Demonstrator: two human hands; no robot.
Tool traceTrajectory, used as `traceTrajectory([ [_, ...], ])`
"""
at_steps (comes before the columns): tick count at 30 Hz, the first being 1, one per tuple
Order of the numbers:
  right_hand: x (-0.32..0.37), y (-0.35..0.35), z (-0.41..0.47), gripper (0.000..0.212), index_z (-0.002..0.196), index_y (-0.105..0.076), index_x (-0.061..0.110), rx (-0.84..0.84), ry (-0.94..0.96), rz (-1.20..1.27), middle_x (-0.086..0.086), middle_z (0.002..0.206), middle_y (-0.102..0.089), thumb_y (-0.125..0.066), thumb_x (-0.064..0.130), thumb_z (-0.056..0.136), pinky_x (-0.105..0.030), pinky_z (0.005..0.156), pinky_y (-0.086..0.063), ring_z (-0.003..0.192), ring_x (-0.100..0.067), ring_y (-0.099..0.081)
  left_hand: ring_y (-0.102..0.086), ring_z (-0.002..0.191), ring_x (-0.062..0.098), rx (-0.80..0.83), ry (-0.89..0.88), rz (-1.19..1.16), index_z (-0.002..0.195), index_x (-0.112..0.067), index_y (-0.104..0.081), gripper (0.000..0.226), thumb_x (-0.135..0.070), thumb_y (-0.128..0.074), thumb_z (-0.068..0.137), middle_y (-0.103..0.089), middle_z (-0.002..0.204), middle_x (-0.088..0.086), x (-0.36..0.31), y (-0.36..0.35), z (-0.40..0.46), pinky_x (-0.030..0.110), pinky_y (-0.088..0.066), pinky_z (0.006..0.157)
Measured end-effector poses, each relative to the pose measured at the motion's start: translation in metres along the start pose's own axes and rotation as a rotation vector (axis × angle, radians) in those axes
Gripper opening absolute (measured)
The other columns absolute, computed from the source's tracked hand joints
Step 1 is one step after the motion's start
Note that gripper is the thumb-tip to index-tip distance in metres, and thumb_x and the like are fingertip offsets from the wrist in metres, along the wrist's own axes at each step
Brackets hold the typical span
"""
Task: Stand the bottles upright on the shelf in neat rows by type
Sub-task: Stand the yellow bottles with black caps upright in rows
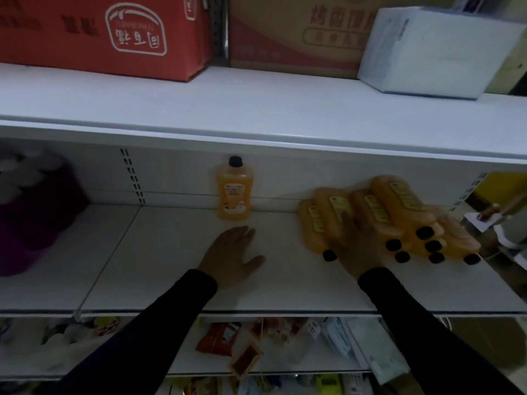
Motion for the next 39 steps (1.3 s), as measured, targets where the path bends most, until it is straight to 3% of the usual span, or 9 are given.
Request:
traceTrajectory([
  [5, -0.006, 0.017, -0.025, 0.059, 0.143, -0.043, 0.018, -0.035, 0.074, 0.322, -0.009, 0.147, -0.041, -0.064, 0.035, 0.09, -0.022, 0.095, -0.036, 0.129, -0.027, -0.045, -0.015, 0.145, 0.019, -0.086, -0.166, -0.034, 0.154, -0.02, -0.013, 0.079, -0.057, -0.046, 0.093, -0.015, 0.161, 0.005, -0.057, 0.01, 0.019, 0.028, -0.011, 0.114],
  [10, 0.001, 0.08, -0.03, 0.037, 0.121, -0.058, 0.036, -0.088, 0.231, 0.494, 0.017, 0.112, -0.052, -0.069, 0.038, 0.085, 0.006, 0.074, -0.031, 0.091, 0.013, -0.039, -0.01, 0.146, 0.02, -0.186, -0.191, -0.141, 0.155, -0.027, -0.005, 0.089, -0.05, -0.06, 0.089, -0.007, 0.162, 0.006, -0.092, 0.017, 0.03, 0.033, -0.015, 0.115],
  [14, 0.028, 0.106, -0.028, 0.034, 0.105, -0.052, 0.059, 0.105, 0.373, 0.478, 0.032, 0.104, -0.05, -0.07, 0.048, 0.078, 0.006, 0.077, -0.03, 0.094, 0.022, -0.045, -0.033, 0.137, 0.023, -0.161, -0.158, -0.321, 0.15, -0.024, -0.027, 0.077, -0.042, -0.067, 0.087, -0.032, 0.152, 0.006, -0.095, 0.019, 0.03, 0.038, -0.034, 0.11],
  [17, 0.052, 0.099, -0.018, 0.042, 0.113, -0.051, 0.055, 0.124, 0.391, 0.521, 0.024, 0.113, -0.052, -0.07, 0.055, 0.075, 0.001, 0.078, -0.033, 0.103, 0.01, -0.049, -0.057, 0.112, 0.014, -0.073, -0.076, -0.593, 0.131, -0.03, -0.046, 0.053, -0.043, -0.069, 0.084, -0.058, 0.126, -0.006, -0.075, 0.014, 0.016, 0.036, -0.048, 0.093],
  [22, 0.089, 0.054, -0.006, 0.065, 0.12, -0.042, 0.054, 0.271, 0.335, 0.805, 0.029, 0.11, -0.054, -0.081, 0.051, 0.067, -0.001, 0.068, -0.045, 0.095, 0.02, -0.055, -0.06, 0.103, 0.001, -0.086, 0.134, -0.814, 0.122, -0.041, -0.045, 0.061, -0.064, -0.069, 0.07, -0.061, 0.116, -0.018, -0.031, 0.009, -0.011, 0.033, -0.051, 0.09],
  [24, 0.102, 0.03, -0.004, 0.064, 0.115, -0.045, 0.049, 0.321, 0.334, 0.819, 0.023, 0.111, -0.059, -0.083, 0.051, 0.063, -0.011, 0.072, -0.052, 0.098, 0.008, -0.061, -0.059, 0.103, -0.001, -0.073, 0.168, -0.841, 0.12, -0.043, -0.044, 0.062, -0.068, -0.067, 0.068, -0.06, 0.114, -0.021, -0.017, 0.012, -0.019, 0.032, -0.051, 0.09],
  [28, 0.125, -0.005, 0.003, 0.061, 0.112, -0.05, 0.045, 0.321, 0.327, 0.848, 0.014, 0.109, -0.065, -0.083, 0.054, 0.061, -0.027, 0.078, -0.057, 0.094, -0.001, -0.066, -0.053, 0.116, 0.004, -0.079, 0.134, -0.674, 0.124, -0.062, -0.032, 0.054, -0.066, -0.06, 0.078, -0.051, 0.119, -0.036, 0.013, 0.021, -0.032, 0.013, -0.044, 0.086],
  [32, 0.139, -0.02, 0.016, 0.053, 0.116, -0.048, 0.038, 0.282, 0.276, 0.918, 0.014, 0.105, -0.064, -0.082, 0.03, 0.075, -0.019, 0.071, -0.057, 0.087, 0.003, -0.066, -0.015, 0.146, 0.019, 0.033, 0.329, -0.128, 0.154, -0.029, -0.006, 0.093, -0.078, -0.041, 0.082, -0.012, 0.161, -0.003, 0.071, 0.006, -0.052, 0.037, -0.015, 0.118],
  [39, 0.156, -0.029, 0.027, 0.081, 0.137, -0.029, 0.036, 0.243, 0.306, 0.877, 0.023, 0.108, -0.053, -0.081, 0.027, 0.076, -0.007, 0.062, -0.049, 0.092, 0.008, -0.061, 0.002, 0.148, 0.02, -0.023, 0.338, 0.089, 0.154, -0.025, -0.008, 0.103, -0.089, -0.009, 0.074, 0.0, 0.163, 0.002, 0.096, -0.021, -0.067, 0.04, 0.003, 0.119],
])
Point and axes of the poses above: each hand's wrist, its own z-axis towards the middle knuckle, its own y-axis out of the back of the hand, x = y × z, the point moved 1 cm from there along z, towards the middle knuckle
